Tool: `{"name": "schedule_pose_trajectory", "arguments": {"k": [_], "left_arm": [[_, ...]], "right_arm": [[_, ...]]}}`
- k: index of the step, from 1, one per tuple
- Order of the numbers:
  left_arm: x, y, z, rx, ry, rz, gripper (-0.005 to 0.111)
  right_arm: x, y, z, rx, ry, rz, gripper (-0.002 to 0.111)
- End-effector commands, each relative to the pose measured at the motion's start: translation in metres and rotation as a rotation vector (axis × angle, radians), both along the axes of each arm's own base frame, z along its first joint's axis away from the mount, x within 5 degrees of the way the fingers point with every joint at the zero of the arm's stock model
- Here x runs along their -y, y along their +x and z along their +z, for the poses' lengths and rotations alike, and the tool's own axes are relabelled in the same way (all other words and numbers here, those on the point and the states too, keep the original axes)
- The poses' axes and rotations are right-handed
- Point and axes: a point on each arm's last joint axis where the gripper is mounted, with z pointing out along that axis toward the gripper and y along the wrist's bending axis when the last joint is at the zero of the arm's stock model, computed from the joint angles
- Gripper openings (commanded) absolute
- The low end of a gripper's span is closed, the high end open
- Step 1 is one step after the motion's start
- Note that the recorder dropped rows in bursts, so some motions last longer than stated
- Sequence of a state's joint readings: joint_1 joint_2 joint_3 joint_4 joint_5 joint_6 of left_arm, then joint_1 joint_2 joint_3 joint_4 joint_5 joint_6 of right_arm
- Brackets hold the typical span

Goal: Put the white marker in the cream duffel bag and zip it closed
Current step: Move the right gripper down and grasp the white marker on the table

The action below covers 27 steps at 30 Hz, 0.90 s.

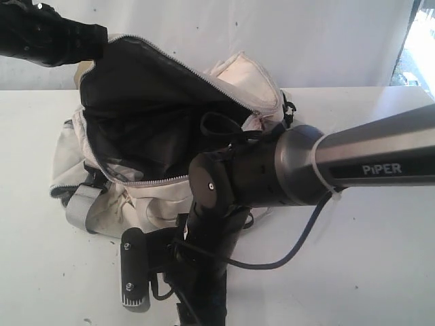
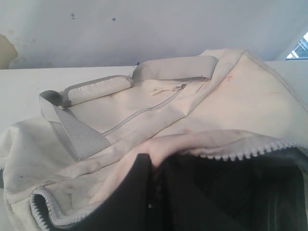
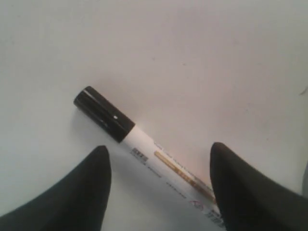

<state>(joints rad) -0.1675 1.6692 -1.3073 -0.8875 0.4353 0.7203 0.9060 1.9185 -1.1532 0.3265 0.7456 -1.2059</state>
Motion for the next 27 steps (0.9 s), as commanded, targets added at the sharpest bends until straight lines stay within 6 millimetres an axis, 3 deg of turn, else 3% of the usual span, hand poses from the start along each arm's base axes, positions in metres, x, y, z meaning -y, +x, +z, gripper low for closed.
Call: {"name": "schedule_pose_trajectory", "arguments": {"k": [1,10,22,27], "left_arm": [[-0.003,0.002,0.006,0.025,-0.019,0.031,0.0],[-0.003,0.002,0.006,0.025,-0.019,0.031,0.0],[-0.003,0.002,0.006,0.025,-0.019,0.031,0.0],[-0.003,0.002,0.006,0.025,-0.019,0.031,0.0]], "right_arm": [[0.001,0.002,-0.006,0.029,-0.024,0.037,0.057],[0.005,0.005,-0.014,0.052,-0.079,0.069,0.054],[0.007,0.002,-0.016,0.016,-0.114,0.078,0.003],[0.008,0.002,-0.016,0.018,-0.115,0.079,0.0]]}}
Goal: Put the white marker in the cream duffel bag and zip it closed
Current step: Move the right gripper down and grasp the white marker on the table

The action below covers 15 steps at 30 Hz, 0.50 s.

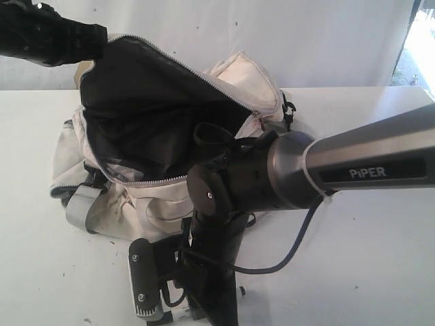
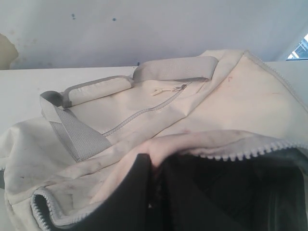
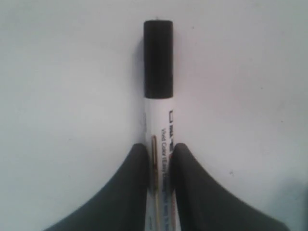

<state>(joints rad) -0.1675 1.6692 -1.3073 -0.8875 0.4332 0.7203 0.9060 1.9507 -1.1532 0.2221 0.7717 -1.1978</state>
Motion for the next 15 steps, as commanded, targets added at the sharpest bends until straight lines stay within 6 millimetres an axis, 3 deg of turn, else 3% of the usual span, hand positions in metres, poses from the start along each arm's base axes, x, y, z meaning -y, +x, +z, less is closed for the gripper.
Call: {"name": "schedule_pose_trajectory", "arguments": {"k": [1,9,15], "left_arm": [[-0.003,0.002,0.006,0.024,-0.019,0.029,0.0],[-0.003,0.002,0.006,0.024,-0.019,0.029,0.0],[-0.003,0.002,0.006,0.024,-0.019,0.029,0.0]], "right_arm": [[0.002,-0.001,-0.003,-0.005,-0.023,0.009,0.0],[0.005,0.0,0.005,0.015,-0.041,-0.059,0.0],[0.008,-0.002,0.029,0.032,-0.004,-0.111,0.0]]}}
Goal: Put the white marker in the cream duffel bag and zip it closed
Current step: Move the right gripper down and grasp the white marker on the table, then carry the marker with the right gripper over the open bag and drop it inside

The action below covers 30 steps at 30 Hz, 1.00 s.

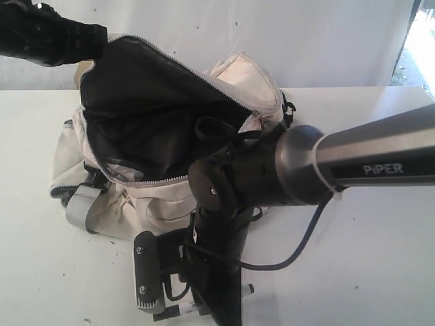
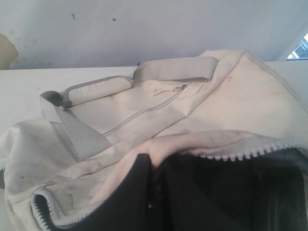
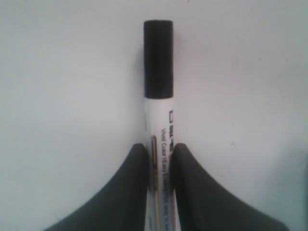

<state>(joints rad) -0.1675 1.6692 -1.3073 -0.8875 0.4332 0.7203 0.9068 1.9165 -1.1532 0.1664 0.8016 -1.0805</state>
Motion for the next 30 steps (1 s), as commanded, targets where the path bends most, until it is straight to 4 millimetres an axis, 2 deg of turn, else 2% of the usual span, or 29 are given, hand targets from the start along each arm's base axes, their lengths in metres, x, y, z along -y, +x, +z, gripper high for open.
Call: {"name": "schedule_pose_trajectory", "arguments": {"k": [1,11,18,30], "left_arm": [[-0.003,0.002,0.006,0.024,-0.019,0.029,0.0],[-0.003,0.002,0.006,0.024,-0.019,0.029,0.0],[-0.003,0.002,0.006,0.022,-0.019,0.028,0.0],[-0.002,0.002,0.006,0.021,-0.02,0.027,0.0]], "right_arm": [[0.004,-0.002,0.023,0.028,0.035,-0.043,0.0],[0.014,-0.01,0.087,0.152,0.201,-0.061,0.0],[0.012,-0.005,0.123,0.323,0.411,-0.091,0.0],[0.002,0.014,0.144,0.542,0.638,-0.133,0.0]]}}
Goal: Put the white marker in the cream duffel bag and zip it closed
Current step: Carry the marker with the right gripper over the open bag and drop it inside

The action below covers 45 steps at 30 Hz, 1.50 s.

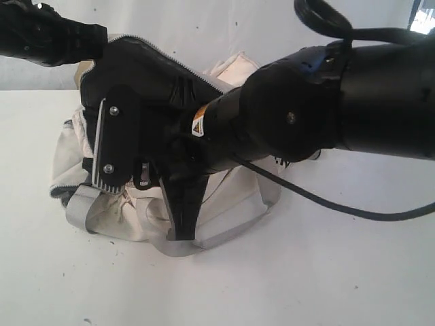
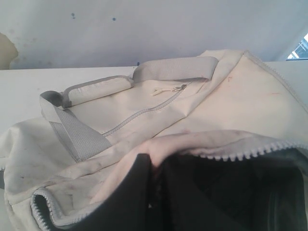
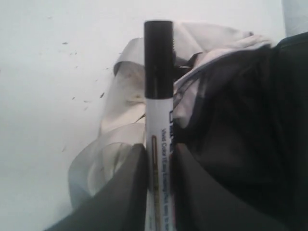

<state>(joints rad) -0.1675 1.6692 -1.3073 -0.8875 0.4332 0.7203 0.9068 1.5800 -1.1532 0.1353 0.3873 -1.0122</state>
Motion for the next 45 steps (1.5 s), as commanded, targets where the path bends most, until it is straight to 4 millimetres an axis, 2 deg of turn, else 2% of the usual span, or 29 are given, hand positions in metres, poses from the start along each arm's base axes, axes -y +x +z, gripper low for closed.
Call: {"name": "schedule_pose_trajectory", "arguments": {"k": [1,9,13,16,21,25,29,34,39,41,42,45], "left_arm": [[-0.002,0.002,0.006,0.021,-0.02,0.027,0.0],[-0.002,0.002,0.006,0.02,-0.02,0.025,0.0],[-0.002,0.002,0.006,0.018,-0.02,0.023,0.0],[-0.002,0.002,0.006,0.018,-0.02,0.023,0.0],[-0.002,0.002,0.006,0.018,-0.02,0.023,0.0],[-0.002,0.002,0.006,0.018,-0.02,0.023,0.0],[-0.002,0.002,0.006,0.018,-0.02,0.023,0.0],[-0.002,0.002,0.006,0.018,-0.02,0.023,0.0],[-0.002,0.002,0.006,0.018,-0.02,0.023,0.0],[-0.002,0.002,0.006,0.019,-0.02,0.025,0.0],[-0.002,0.002,0.006,0.019,-0.02,0.025,0.0],[-0.002,0.002,0.006,0.019,-0.02,0.025,0.0]], "right_arm": [[0.001,0.011,0.009,0.067,0.098,-0.049,0.0],[0.016,0.049,0.003,0.016,0.259,-0.277,0.0],[0.022,0.066,-0.009,-0.057,0.33,-0.396,0.0],[0.022,0.08,-0.02,-0.196,0.356,-0.519,0.0],[0.012,0.1,-0.023,-0.36,0.311,-0.623,0.0],[0.008,0.125,-0.028,-0.432,0.355,-0.725,0.0],[0.008,0.146,-0.044,-0.431,0.383,-0.767,0.0],[0.01,0.156,-0.062,-0.423,0.374,-0.785,0.0],[0.017,0.164,-0.066,-0.412,0.389,-0.804,0.001],[0.018,0.165,-0.065,-0.413,0.395,-0.81,0.007],[0.018,0.165,-0.065,-0.412,0.396,-0.81,0.019],[0.018,0.165,-0.065,-0.421,0.404,-0.815,0.04]]}}
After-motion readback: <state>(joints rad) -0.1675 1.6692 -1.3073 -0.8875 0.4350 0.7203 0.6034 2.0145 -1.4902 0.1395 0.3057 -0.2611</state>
